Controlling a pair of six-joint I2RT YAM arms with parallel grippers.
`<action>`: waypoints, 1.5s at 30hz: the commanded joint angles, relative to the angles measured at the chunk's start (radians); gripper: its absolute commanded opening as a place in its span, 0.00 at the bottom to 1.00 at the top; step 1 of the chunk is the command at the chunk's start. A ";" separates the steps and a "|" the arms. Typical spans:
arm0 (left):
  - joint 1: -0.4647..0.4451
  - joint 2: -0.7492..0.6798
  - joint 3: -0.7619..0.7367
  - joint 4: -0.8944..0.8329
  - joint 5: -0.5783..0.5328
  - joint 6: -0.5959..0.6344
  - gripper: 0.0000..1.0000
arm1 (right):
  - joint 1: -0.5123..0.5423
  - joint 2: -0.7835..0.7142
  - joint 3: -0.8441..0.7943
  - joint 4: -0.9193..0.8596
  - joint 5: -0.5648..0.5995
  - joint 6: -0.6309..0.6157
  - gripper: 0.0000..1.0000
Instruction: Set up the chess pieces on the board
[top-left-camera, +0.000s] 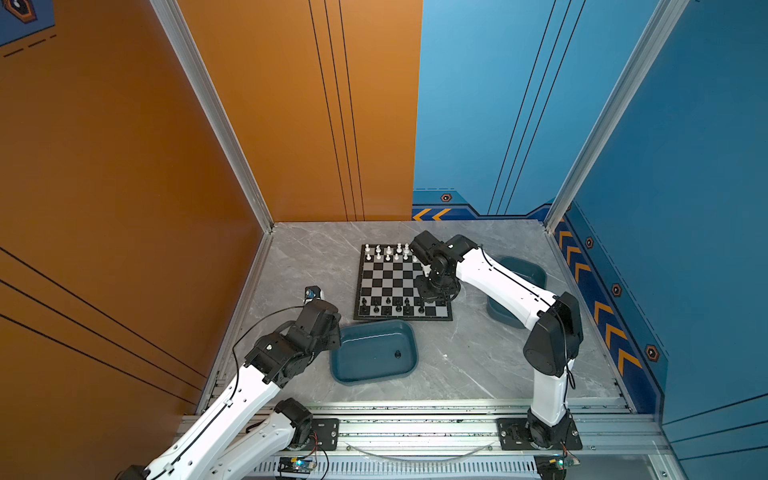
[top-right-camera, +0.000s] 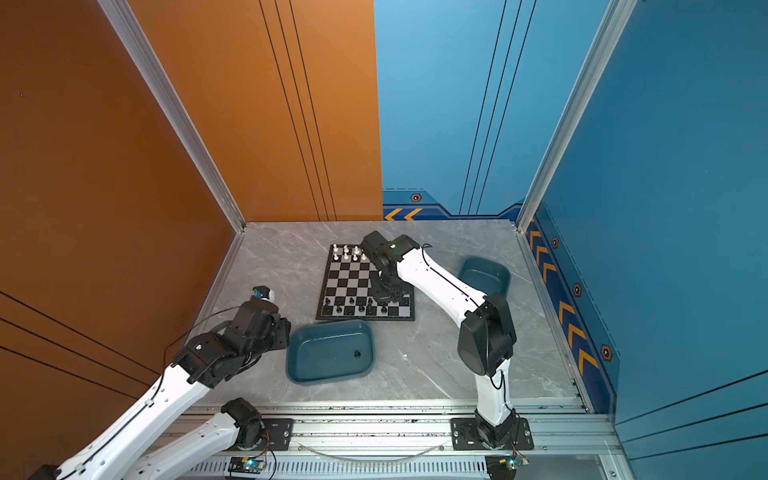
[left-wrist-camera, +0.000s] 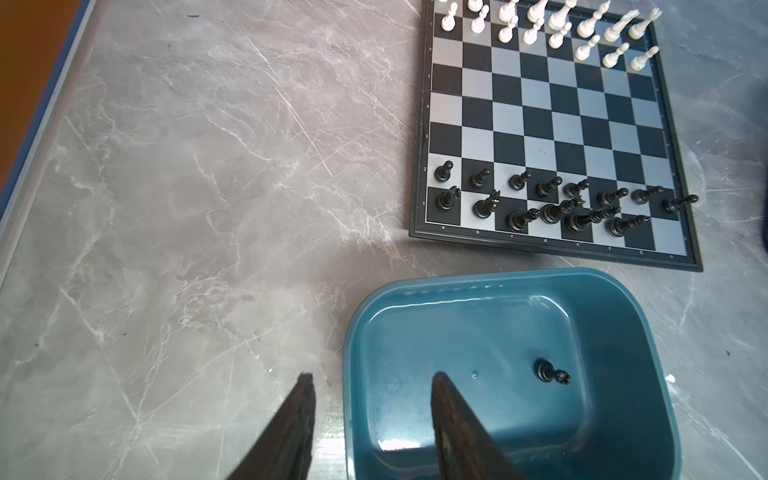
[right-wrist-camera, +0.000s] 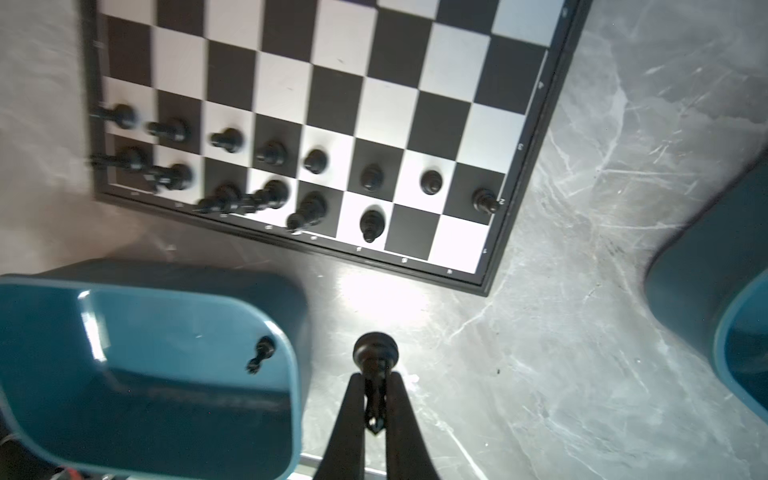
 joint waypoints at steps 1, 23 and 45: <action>0.008 0.041 0.059 0.052 0.028 0.032 0.47 | -0.034 -0.009 -0.056 -0.002 0.025 -0.040 0.08; 0.047 0.240 0.175 0.106 0.085 0.159 0.46 | -0.054 0.197 -0.005 0.076 -0.011 -0.050 0.09; 0.100 0.248 0.165 0.120 0.113 0.165 0.45 | -0.041 0.253 0.053 0.045 -0.015 -0.043 0.10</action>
